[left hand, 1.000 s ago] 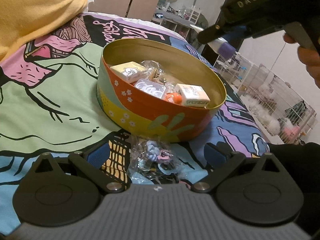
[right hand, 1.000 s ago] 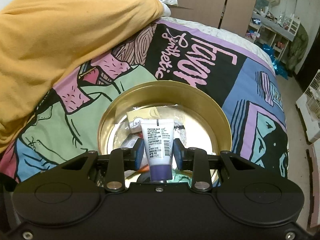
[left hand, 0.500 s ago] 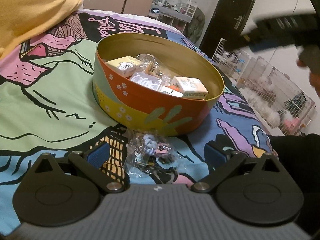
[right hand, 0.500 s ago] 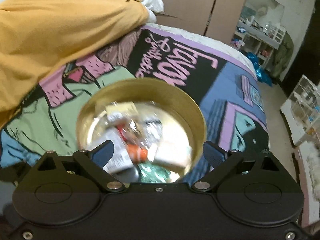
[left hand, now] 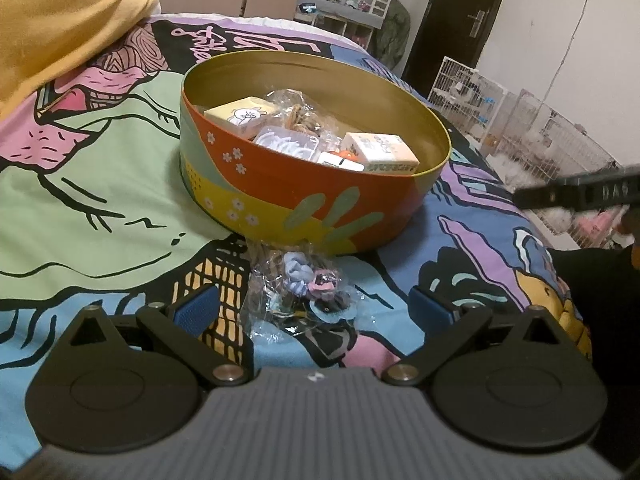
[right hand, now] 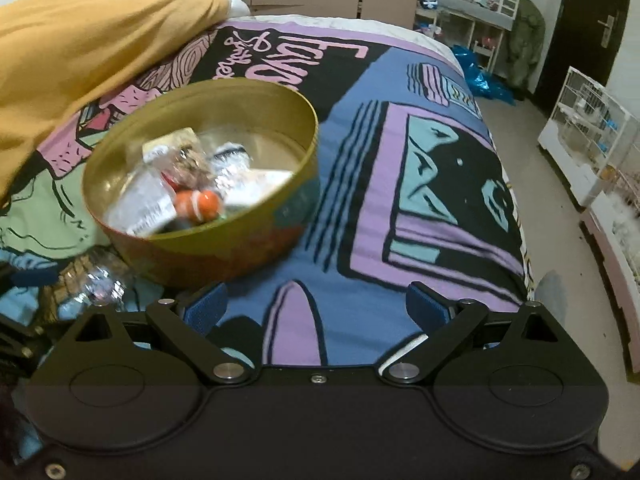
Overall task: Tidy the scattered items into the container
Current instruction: 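Lower the left gripper onto the clear packet of blue and pink items and close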
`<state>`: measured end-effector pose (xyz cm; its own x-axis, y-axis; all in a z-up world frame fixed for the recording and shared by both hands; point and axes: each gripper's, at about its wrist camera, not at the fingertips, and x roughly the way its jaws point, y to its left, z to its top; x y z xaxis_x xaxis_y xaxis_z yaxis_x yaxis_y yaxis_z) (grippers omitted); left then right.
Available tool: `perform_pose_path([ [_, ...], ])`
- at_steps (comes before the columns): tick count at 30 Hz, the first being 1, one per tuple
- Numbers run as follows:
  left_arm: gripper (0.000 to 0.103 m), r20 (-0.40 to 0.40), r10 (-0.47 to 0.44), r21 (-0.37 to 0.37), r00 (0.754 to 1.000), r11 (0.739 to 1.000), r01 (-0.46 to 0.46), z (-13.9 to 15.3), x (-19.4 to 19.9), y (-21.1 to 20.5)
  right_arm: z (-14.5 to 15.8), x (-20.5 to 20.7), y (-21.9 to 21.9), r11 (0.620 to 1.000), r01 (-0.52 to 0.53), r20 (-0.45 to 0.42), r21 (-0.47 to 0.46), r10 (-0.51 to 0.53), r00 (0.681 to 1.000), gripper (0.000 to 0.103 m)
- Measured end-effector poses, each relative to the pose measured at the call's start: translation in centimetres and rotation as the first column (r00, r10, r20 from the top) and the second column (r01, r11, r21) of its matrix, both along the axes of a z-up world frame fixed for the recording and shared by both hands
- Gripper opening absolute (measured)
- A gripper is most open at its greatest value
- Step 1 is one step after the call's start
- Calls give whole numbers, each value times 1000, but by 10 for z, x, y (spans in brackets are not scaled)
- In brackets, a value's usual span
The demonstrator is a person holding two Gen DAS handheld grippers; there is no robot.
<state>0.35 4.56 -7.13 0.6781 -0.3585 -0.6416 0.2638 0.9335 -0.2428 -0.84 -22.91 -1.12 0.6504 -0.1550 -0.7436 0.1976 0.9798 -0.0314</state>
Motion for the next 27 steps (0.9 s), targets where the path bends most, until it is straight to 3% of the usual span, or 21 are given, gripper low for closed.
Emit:
perform_pose_path([
  [8, 103, -13, 28, 54, 1000, 998, -27, -5, 8, -12, -14, 3, 2, 994, 10, 50, 113, -16, 999, 97],
  [16, 103, -29, 44, 103, 999, 994, -41, -14, 18, -24, -19, 5, 6, 992, 4, 41, 128, -9, 999, 97],
  [20, 82, -50, 42, 200, 998, 979, -31, -25, 22, -35, -22, 7, 4, 989, 15, 34, 147, -21, 999, 97],
  [25, 59, -45, 53, 199, 998, 979, -43, -23, 23, -34, -24, 9, 4, 989, 16, 27, 149, -21, 999, 97],
  [27, 42, -33, 56, 214, 998, 976, -48, -22, 20, -34, -25, 10, 5, 989, 15, 26, 144, -19, 999, 97],
])
